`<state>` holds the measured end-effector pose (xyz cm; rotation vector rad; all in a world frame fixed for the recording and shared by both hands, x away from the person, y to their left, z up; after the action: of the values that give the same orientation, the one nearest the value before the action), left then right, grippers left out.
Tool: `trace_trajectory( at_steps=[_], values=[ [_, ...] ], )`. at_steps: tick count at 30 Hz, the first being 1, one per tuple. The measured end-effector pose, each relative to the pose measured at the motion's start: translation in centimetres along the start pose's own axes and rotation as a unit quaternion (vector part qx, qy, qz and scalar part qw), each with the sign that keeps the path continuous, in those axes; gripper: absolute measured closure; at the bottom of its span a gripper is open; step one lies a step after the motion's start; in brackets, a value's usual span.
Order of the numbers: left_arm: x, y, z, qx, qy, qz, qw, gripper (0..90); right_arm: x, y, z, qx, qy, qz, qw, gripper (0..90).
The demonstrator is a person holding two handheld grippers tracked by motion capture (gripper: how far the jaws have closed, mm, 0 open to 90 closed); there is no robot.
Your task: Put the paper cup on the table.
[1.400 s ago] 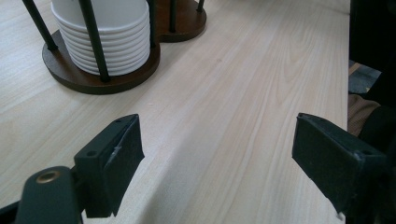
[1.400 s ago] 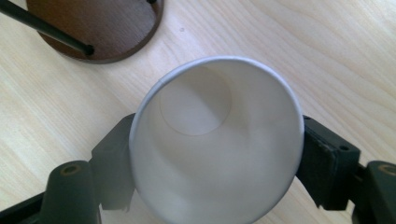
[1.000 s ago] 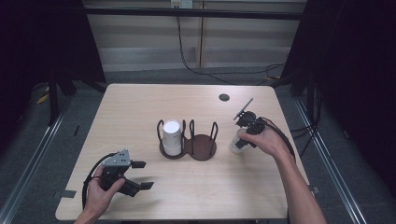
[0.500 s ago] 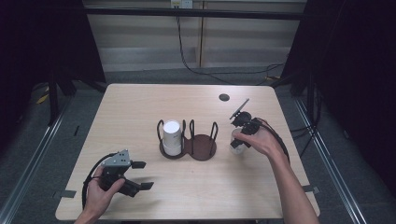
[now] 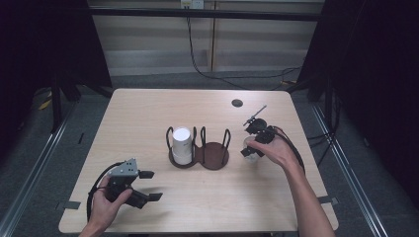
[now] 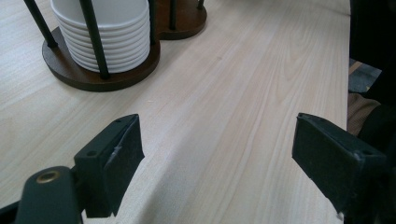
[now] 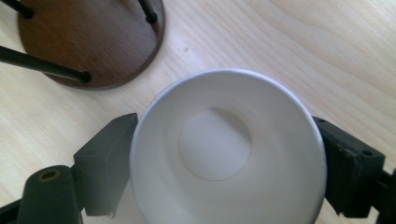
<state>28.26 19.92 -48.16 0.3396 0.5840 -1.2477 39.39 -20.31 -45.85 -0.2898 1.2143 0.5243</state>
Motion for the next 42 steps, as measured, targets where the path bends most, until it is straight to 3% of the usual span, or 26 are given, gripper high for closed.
trace_trajectory(
  at_steps=[8, 13, 17, 21, 34, 39, 42],
  values=[
    [0.0, 0.1, -0.1, -0.001, 0.006, 0.001, 1.0000, 16.3, -0.8, -0.2, -0.2, 0.017, -0.036, 0.022, 0.9990, 14.2],
    [0.1, 0.0, -0.1, -0.002, 0.006, 0.000, 1.0000, 16.3, -1.8, -0.1, -0.1, 0.028, -0.073, 0.033, 0.9964, 13.7],
    [0.2, 0.0, -0.1, -0.003, 0.006, 0.001, 1.0000, 16.3, -2.2, -0.3, -0.1, 0.031, -0.090, 0.026, 0.9952, 13.8],
    [0.2, 0.0, -0.1, -0.005, 0.005, 0.000, 1.0000, 16.3, -2.7, -0.3, -0.3, 0.044, -0.116, 0.029, 0.9918, 13.8],
    [0.1, 0.1, -0.1, -0.008, 0.005, 0.006, 0.9999, 16.3, -3.9, 0.2, -0.7, 0.051, -0.148, 0.015, 0.9876, 16.0],
    [0.0, 0.1, -0.1, -0.007, 0.003, 0.007, 0.9999, 16.3, -4.5, 0.6, -1.2, 0.058, -0.198, 0.004, 0.9785, 16.4],
    [0.1, 0.1, -0.1, -0.008, 0.003, 0.006, 1.0000, 16.3, -4.4, 0.8, -1.7, 0.059, -0.209, 0.005, 0.9762, 17.3]
  ],
)
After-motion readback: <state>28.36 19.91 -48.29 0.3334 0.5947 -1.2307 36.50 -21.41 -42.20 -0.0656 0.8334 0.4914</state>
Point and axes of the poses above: each handheld gripper's, and its own axes: x roughly forward along the jaws, z roughly out of its top, y roughly to its left, the point moved 3 cm from there along x, roughly forward along the jaws, and after that the axes turned 8 degrees about x, right-handed, at the moved point
